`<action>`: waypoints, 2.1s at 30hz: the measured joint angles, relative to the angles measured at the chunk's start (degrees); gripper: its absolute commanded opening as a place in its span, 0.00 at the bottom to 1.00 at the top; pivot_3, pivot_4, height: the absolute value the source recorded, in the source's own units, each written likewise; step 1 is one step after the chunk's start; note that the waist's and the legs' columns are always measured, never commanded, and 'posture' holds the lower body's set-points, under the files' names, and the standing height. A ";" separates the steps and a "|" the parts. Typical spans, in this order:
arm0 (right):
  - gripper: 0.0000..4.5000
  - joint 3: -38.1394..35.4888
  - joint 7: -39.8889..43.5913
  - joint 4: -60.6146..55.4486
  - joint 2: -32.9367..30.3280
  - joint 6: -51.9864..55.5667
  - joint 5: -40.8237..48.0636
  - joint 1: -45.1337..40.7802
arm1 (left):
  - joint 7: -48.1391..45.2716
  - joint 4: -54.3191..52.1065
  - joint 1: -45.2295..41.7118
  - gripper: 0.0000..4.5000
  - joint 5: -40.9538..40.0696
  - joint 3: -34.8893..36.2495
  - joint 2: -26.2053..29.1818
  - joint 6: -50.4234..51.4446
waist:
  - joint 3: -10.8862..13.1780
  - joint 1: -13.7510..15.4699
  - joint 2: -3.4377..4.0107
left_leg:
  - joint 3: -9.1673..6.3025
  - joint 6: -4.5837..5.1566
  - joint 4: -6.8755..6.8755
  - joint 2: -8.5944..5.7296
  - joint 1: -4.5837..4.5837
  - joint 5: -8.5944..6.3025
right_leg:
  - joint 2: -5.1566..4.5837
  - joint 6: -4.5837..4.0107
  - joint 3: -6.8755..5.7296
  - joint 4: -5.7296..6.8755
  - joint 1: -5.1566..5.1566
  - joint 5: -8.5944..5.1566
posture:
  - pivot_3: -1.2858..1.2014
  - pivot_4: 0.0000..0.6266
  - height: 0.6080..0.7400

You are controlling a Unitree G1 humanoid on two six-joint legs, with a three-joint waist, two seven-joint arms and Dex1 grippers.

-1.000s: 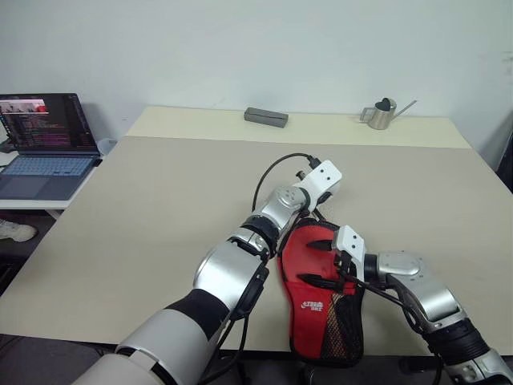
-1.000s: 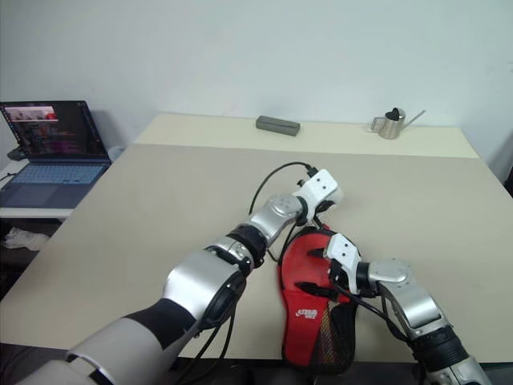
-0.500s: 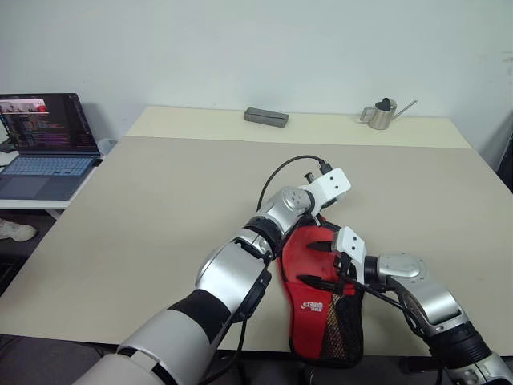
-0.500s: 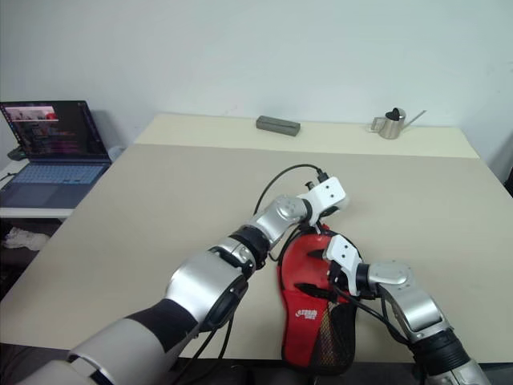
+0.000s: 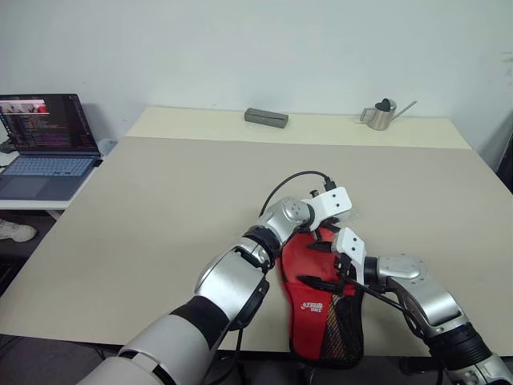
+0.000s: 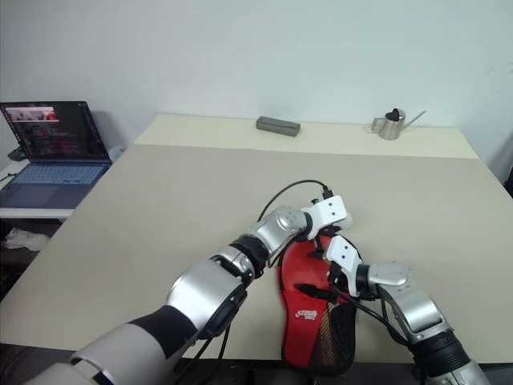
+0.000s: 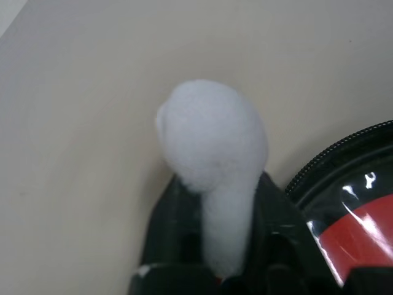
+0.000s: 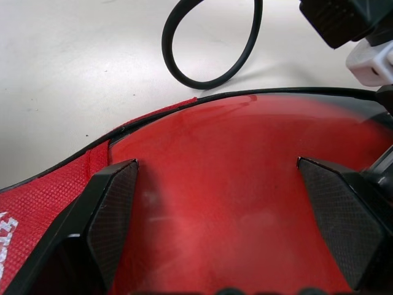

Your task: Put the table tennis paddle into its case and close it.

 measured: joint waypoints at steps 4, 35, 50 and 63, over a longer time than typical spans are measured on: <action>1.00 0.04 0.04 0.09 0.03 0.00 0.00 -0.18 | -4.13 -0.21 0.00 0.48 -2.19 1.24 0.18 -1.22 | 0.00 -0.02 0.00 | 0.01 0.00 0.00 0.00 0.00 0.00 | 0.00 0.00 0.00 0.00 -0.01 0.00 | 0.52 0.24 1.00; 1.00 -6.75 4.82 -4.07 -8.74 10.47 7.18 0.82 | -29.45 -75.23 34.70 0.48 -39.34 19.14 43.94 39.54 | 0.23 0.23 -0.12 | -0.31 0.08 -0.02 0.13 -0.10 -0.04 | -0.15 -0.26 0.01 0.00 -0.03 0.08 | 0.52 0.24 1.00; 1.00 -8.41 4.58 -4.97 -9.52 13.82 9.07 0.97 | -25.11 -70.96 36.44 0.48 -37.07 18.09 46.38 36.14 | 0.43 0.10 -0.09 | -0.26 0.08 -0.01 0.15 -0.13 -0.04 | -0.12 -0.27 0.06 0.05 -0.11 0.07 | 0.52 0.24 1.00; 1.00 -8.35 4.53 -4.95 -9.46 13.75 8.96 0.50 | -14.52 -54.80 29.66 0.48 -28.26 12.20 37.30 28.22 | 0.46 0.20 -0.12 | -0.28 0.08 0.06 0.12 -0.36 -0.04 | -0.10 -0.28 -0.02 0.06 -0.25 0.08 | 0.52 0.24 1.00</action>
